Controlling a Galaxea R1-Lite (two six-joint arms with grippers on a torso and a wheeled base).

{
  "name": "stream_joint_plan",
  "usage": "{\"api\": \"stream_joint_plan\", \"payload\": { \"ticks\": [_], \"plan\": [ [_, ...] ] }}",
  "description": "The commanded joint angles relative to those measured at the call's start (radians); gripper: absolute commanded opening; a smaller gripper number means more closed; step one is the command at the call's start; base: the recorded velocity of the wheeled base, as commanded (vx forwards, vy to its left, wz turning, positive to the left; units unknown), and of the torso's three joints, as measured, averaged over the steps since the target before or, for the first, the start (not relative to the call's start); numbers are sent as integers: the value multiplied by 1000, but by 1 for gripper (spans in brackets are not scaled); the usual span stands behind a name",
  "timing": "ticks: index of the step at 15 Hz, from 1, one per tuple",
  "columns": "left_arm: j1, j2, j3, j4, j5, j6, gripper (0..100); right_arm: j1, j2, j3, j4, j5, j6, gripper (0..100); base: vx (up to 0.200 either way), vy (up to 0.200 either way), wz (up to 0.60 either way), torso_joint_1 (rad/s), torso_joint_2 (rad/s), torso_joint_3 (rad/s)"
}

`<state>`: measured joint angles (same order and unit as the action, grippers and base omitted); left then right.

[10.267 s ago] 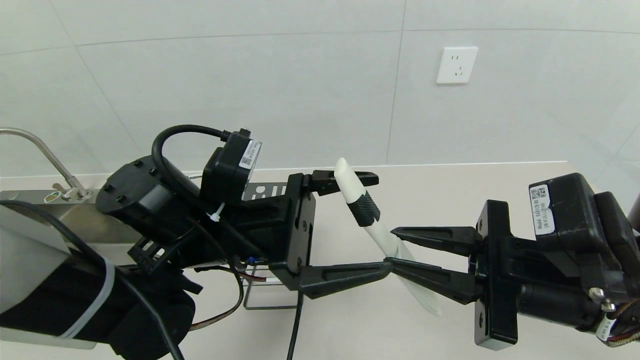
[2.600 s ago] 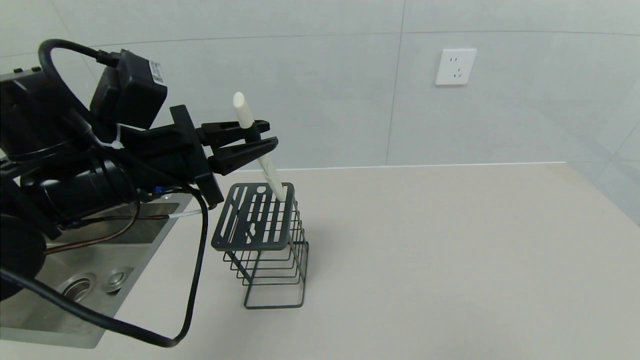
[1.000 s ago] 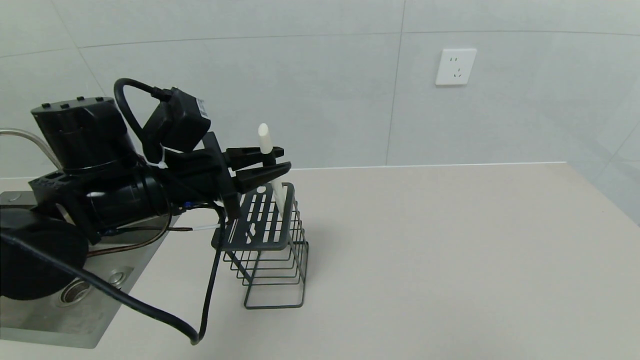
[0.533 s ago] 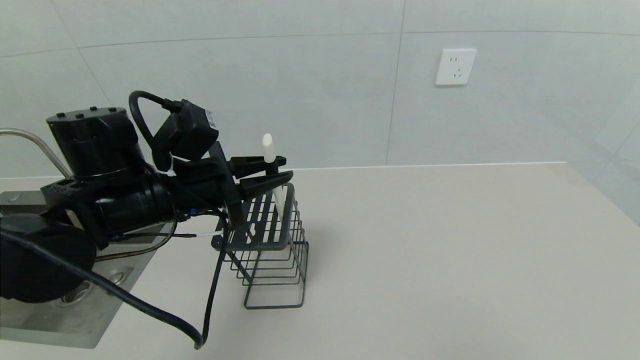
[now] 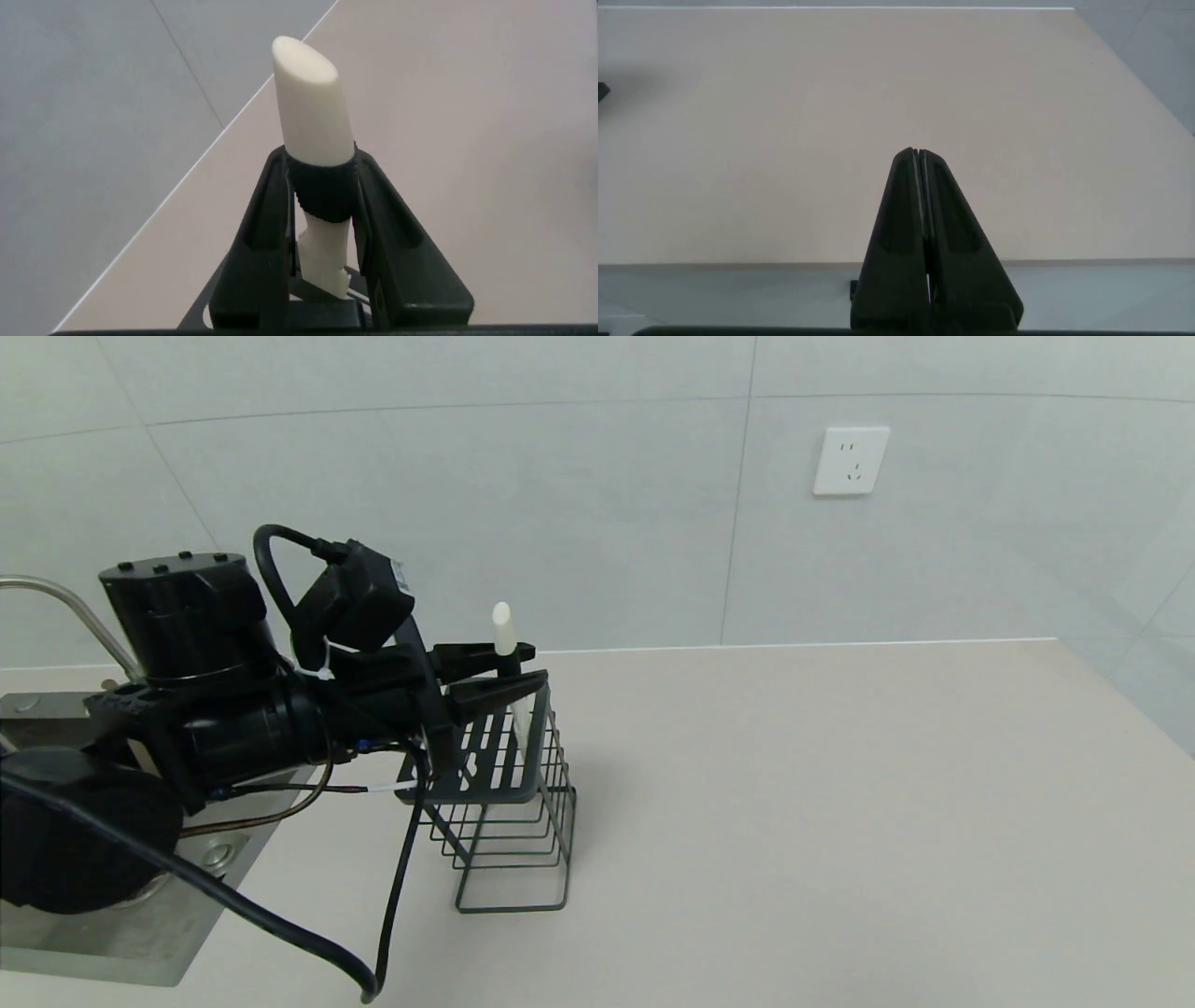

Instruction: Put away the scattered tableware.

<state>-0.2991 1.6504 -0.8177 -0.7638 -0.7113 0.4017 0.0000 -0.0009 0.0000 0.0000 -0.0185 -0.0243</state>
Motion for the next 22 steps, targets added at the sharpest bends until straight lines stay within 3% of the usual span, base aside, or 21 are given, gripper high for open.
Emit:
{"api": "stream_joint_plan", "payload": {
  "ticks": [1, 22],
  "plan": [
    [0, 6, 6, -2, 1, -1, 0, 0, 2, 0, 0, 0, 0, 0, 0, 0, 0, 0, 0, 0],
    [2, 31, 61, -2, 26, -3, 0, 0, 1, 0, 0, 0, 0, 0, 0, 0, 0, 0, 0, 0]
  ]
}}
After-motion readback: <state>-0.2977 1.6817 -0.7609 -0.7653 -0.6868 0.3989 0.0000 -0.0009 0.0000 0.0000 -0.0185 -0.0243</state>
